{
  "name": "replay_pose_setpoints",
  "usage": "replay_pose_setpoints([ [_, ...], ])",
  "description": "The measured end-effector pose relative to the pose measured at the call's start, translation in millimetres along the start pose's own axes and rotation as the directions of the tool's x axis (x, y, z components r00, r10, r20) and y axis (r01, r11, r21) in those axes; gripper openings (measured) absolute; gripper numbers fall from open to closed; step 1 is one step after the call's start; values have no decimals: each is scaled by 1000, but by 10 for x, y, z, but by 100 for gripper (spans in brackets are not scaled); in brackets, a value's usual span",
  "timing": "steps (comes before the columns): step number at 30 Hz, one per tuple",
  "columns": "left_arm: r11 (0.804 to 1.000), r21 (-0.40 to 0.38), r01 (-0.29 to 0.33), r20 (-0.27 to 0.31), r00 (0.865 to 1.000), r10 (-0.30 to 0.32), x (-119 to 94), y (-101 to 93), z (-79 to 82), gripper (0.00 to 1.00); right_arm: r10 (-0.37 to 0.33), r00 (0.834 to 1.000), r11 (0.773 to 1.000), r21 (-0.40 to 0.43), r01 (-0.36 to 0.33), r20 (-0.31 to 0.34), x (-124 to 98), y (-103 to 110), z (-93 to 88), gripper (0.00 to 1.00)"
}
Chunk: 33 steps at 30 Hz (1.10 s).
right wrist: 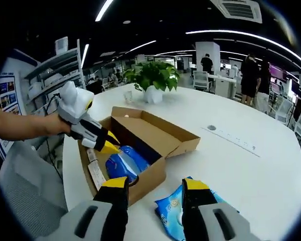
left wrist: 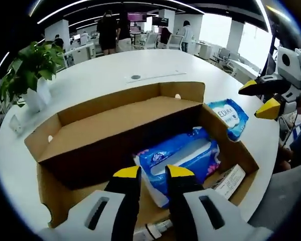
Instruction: Operate the shoe box by opening the lid, removing the specified soft item, and placing it in the target area until the item is outside and the box remains undamaged.
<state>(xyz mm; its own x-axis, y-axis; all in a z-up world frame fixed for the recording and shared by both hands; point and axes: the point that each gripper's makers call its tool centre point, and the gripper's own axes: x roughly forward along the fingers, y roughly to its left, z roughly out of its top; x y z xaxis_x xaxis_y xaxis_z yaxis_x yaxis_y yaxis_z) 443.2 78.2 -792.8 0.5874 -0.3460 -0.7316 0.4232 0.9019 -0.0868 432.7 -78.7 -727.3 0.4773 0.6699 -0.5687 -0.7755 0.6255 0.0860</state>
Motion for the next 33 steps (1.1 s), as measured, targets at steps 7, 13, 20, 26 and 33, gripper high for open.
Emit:
replay_pose_setpoints([
  [7,1000,-19,-4,-10,1000,4,39,11,-30,18,27,999,998,-54,-28,-16,202,98,102,38],
  [13,1000,-29,-11,-12,1000,10,-7,27,-70,18,48,998,994,-98,-52,-43,380,174,142,37],
  [20,998,-66,-8,-17,1000,7,-12,97,-131,20,65,994,986,-150,-77,-87,562,248,118,36],
  [26,996,-87,5,-25,1000,-7,42,74,-146,16,75,990,972,-214,-100,-123,718,346,127,33],
  [33,994,-108,5,-32,999,-9,95,57,-168,14,65,982,954,-277,-114,-180,899,377,102,29],
])
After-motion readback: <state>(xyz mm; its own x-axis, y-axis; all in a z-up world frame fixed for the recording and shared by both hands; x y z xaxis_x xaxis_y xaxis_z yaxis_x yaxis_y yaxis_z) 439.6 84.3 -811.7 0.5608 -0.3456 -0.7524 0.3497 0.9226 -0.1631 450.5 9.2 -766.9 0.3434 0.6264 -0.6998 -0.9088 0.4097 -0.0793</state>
